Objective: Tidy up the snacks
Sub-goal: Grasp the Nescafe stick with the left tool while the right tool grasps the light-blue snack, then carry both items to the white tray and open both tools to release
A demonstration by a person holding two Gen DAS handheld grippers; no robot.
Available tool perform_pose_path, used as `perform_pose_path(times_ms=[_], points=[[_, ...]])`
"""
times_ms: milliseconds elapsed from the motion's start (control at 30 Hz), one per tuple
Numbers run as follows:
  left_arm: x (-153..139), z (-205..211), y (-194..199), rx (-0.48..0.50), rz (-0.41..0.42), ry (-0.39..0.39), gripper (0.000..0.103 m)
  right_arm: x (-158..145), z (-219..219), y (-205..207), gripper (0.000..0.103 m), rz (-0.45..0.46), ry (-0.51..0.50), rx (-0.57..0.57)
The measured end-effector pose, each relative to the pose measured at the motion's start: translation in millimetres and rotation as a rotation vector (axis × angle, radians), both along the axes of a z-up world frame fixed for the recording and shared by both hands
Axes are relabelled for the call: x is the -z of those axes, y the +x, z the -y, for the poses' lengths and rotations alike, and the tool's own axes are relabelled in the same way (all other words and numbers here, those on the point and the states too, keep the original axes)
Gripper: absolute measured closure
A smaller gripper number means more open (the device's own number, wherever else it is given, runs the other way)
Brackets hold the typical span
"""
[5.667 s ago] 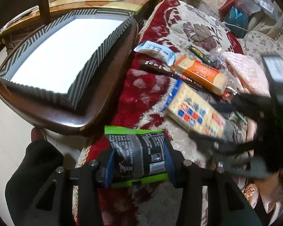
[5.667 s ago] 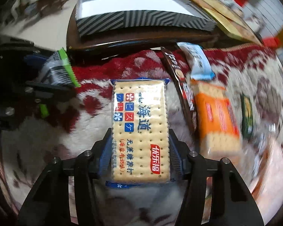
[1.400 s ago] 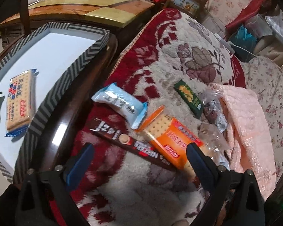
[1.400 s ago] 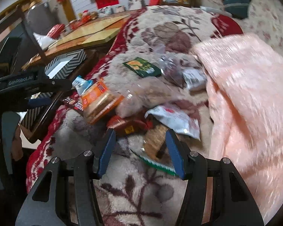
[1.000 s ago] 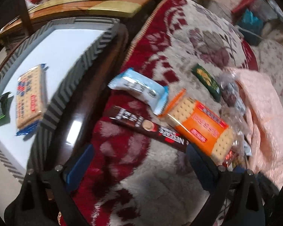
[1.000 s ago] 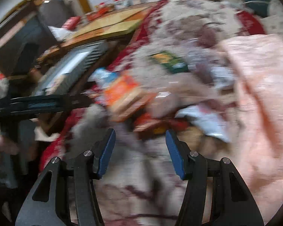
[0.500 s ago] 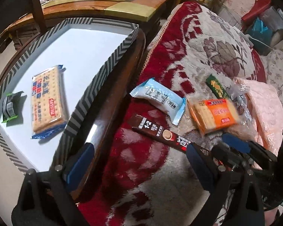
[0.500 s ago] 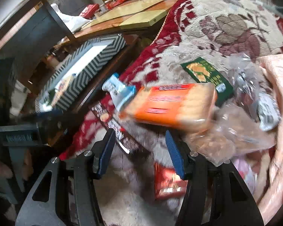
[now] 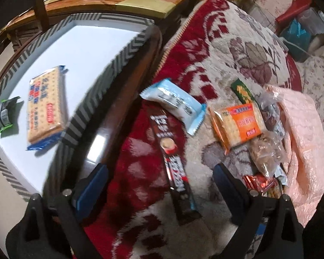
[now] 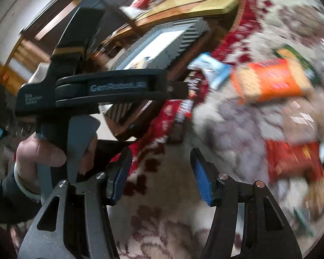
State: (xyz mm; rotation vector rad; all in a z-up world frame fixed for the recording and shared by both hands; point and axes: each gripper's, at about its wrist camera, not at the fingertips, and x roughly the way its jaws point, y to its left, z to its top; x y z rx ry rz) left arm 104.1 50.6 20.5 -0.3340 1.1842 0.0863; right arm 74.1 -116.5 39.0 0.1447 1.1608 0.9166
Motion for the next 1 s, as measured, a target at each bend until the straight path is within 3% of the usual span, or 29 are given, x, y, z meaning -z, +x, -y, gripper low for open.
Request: perform_pose_path(times_ms=[133, 233, 300, 433, 467, 533, 600, 767, 1000], points=[[13, 7, 6, -0.011, -0.020, -0.009, 0.005, 6, 28, -5, 0.046, -0.015, -0.032, 0.102], [24, 5, 12, -0.047, -0.031, -0.045, 0.016, 7, 43, -6, 0.046, -0.013, -0.038, 0.133], [30, 3, 17, -0.070, -0.043, -0.042, 0.043, 4, 50, -6, 0.046, -0.002, -0.035, 0.150], [30, -2, 15, -0.068, -0.014, -0.023, 0.065, 3, 55, -7, 0.046, 0.005, -0.040, 0.171], [29, -5, 13, -0.067, -0.006, -0.028, 0.080, 1, 58, -10, 0.046, 0.011, -0.041, 0.174], [25, -13, 7, -0.054, 0.017, -0.081, 0.081, -4, 59, -11, 0.046, 0.036, -0.039, 0.183], [22, -12, 2, -0.013, 0.033, -0.106, 0.093, -11, 58, -9, 0.046, 0.060, -0.022, 0.188], [15, -2, -6, 0.061, 0.055, -0.099, 0.094, -21, 45, -3, 0.046, 0.114, -0.045, 0.174], [14, 2, -5, 0.088, 0.064, -0.095, 0.094, -25, 36, 9, 0.046, 0.128, -0.057, 0.183]])
